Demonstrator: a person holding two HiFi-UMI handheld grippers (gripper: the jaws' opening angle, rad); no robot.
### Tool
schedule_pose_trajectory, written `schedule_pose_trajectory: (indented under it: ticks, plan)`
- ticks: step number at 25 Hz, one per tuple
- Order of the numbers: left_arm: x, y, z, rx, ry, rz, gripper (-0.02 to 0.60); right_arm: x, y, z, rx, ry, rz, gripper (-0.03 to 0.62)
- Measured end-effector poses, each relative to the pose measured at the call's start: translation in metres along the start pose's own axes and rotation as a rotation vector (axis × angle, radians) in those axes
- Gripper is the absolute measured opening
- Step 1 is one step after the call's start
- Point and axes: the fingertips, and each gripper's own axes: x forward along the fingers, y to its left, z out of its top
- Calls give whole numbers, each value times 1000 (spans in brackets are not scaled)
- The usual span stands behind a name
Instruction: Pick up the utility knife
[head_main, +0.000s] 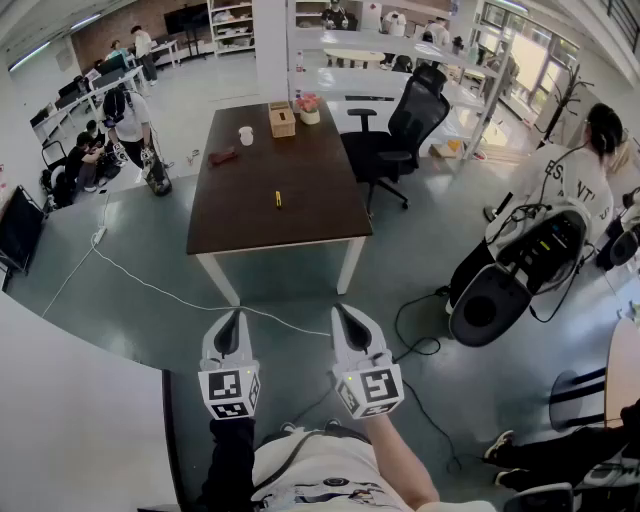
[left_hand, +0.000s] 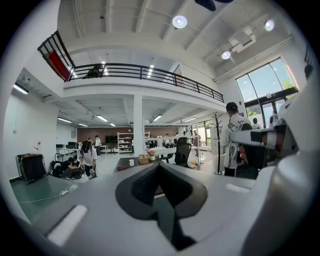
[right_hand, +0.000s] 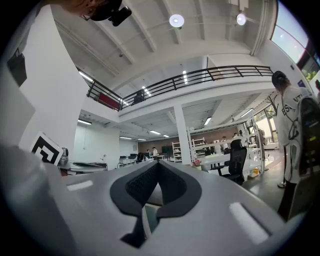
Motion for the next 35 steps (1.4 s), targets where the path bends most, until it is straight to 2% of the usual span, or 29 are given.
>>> schedule_pose_trajectory:
  ticks: [11, 17, 26, 35]
  plan:
    - [2, -5, -2, -5, 11, 0, -2, 0, -5, -1, -3, 6, -1, -2]
    - [2, -11, -6, -10, 17, 4, -2, -4, -10, 0, 36, -9, 14, 1]
    - [5, -25, -4, -26, 15, 25, -2, -11, -27, 4, 20, -8, 13, 2]
    - [14, -34, -17, -41, 53, 38, -2, -1, -32, 2, 34, 9, 65, 2]
